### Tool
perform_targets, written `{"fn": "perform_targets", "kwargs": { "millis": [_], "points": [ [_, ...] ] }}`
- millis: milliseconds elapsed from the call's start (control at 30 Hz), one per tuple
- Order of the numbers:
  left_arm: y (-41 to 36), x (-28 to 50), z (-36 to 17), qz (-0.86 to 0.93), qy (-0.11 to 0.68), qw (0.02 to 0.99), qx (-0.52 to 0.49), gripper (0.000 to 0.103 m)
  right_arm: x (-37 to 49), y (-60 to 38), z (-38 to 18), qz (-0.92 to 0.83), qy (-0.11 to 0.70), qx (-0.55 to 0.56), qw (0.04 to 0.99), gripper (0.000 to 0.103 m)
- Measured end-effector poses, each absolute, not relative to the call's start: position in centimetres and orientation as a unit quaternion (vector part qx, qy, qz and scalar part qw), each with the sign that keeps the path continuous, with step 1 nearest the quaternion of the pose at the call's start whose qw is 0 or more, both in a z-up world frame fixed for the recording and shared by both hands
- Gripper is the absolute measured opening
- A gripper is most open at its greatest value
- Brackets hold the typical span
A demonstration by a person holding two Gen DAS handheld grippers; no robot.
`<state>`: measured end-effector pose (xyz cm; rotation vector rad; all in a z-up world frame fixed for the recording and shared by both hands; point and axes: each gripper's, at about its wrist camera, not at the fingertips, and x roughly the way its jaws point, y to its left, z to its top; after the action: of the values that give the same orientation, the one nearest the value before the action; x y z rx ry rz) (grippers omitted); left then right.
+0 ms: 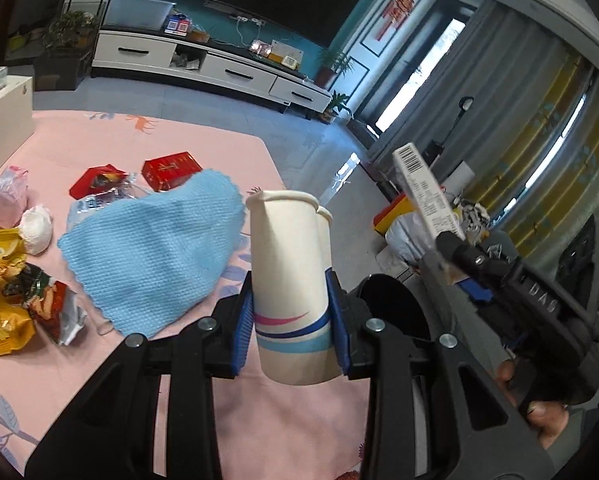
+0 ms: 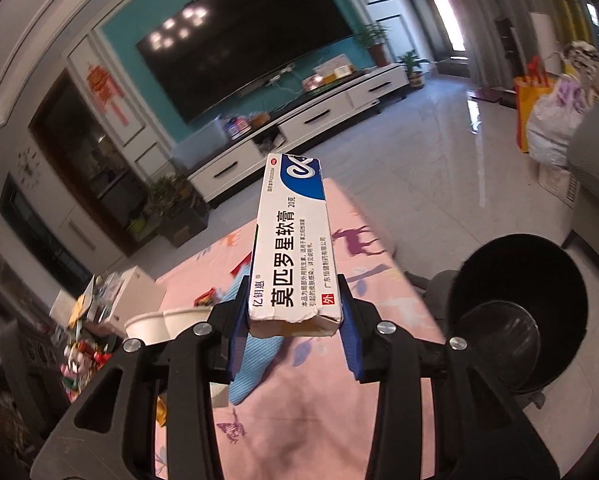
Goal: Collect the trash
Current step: 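Carry the paper cup and ointment box with both tools over the black trash bin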
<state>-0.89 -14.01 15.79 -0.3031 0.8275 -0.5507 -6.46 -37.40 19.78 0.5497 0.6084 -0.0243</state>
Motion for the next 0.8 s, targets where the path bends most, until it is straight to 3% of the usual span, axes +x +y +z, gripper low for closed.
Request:
{"fn": "perform_targets", "kwargs": {
  "millis": [333, 800],
  "points": [
    [-22.8, -1.6, 14.2, -0.281, 0.403, 0.868, -0.072, 0.035, -9.2, -43.7, 18.2, -0.098, 0.275, 0.314, 0.903, 0.040],
    [-34.8, -2.0, 9.8, -0.345, 0.441, 0.829, -0.022, 0.035, -10.7, -51.8, 11.4, -0.184, 0.321, 0.412, 0.832, 0.041]
  ]
}}
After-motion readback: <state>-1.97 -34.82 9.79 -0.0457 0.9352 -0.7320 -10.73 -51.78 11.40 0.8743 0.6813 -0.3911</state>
